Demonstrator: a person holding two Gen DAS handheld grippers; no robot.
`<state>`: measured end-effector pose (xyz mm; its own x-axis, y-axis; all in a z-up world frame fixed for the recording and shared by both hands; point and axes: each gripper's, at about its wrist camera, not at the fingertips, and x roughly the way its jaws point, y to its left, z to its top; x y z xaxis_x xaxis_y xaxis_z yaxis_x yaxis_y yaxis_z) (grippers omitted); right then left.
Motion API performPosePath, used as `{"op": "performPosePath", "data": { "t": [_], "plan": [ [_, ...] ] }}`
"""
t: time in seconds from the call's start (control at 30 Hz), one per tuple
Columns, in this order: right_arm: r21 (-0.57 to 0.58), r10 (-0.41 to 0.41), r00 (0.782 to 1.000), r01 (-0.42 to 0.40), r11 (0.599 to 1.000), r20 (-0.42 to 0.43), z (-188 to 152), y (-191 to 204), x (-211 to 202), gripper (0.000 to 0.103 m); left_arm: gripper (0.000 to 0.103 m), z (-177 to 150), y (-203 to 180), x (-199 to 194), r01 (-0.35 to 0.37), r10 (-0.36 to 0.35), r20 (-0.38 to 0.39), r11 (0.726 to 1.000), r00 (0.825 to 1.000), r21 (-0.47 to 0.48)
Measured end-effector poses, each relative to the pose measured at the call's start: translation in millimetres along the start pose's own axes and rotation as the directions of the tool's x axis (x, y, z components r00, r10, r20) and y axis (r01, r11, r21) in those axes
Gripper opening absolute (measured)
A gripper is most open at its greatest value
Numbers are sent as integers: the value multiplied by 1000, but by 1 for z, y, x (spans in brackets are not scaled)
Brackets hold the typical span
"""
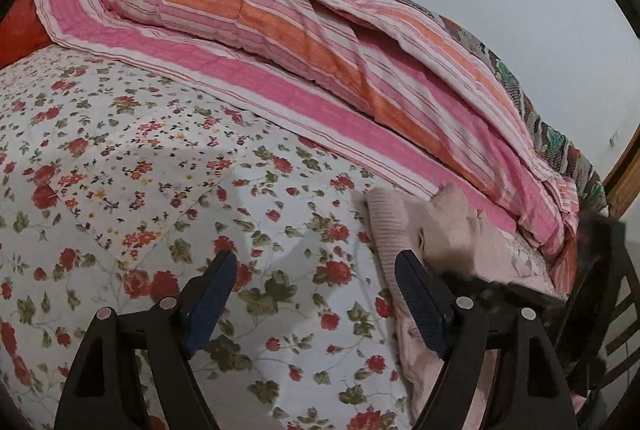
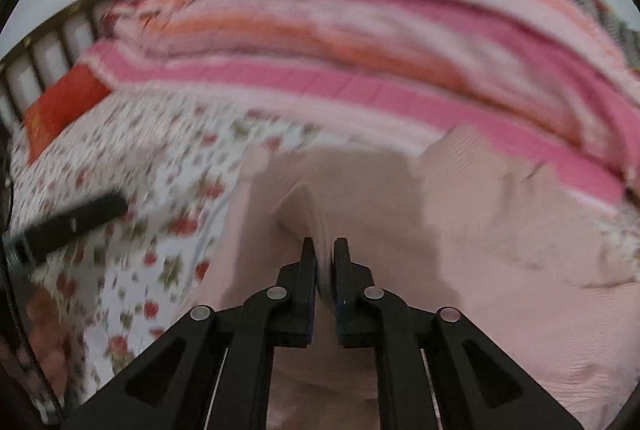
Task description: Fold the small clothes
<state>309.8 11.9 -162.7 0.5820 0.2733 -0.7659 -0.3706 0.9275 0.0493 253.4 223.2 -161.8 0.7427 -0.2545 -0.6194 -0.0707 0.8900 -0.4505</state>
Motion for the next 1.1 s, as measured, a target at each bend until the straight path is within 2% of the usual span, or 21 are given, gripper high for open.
{"op": "performPosePath", "data": {
  "t": [0.1,0.2,0.3,0.47,0.57,0.67,0.83,0.9,1.1],
  "plan": [
    [-22,60,998,-61,998,-24,-7,-2,-4,42,80,-1,-6,3,23,-23,-6,1000,1000,8],
    [-25,62,997,-61,998,54,-17,-16,-38,57,80,-3,-19,6,68,-67,-18,997,998,25],
    [3,25,992,-26,1000,128,-31,-50,-76,58,78,-6,-39,9,116,-114,-25,991,993,64],
    [147,-130,975,103,984,183,-65,-131,-123,58,77,-15,-77,15,183,-177,-55,974,983,132],
    [271,-209,965,161,949,158,-86,-183,-137,58,71,-24,-100,25,203,-190,-92,964,978,173],
    [362,-239,961,174,916,142,-109,-221,-146,58,57,-33,-109,40,182,-160,-137,969,978,168],
    [400,-254,959,184,898,129,-133,-240,-139,58,53,-44,-117,55,124,-94,-152,972,984,200],
    [392,-236,966,178,902,105,-137,-242,-130,58,52,-46,-118,56,114,-83,-151,972,985,208],
    [400,-214,970,152,904,115,-146,-246,-126,58,45,-37,-113,62,108,-87,-147,984,985,141]
  ]
}}
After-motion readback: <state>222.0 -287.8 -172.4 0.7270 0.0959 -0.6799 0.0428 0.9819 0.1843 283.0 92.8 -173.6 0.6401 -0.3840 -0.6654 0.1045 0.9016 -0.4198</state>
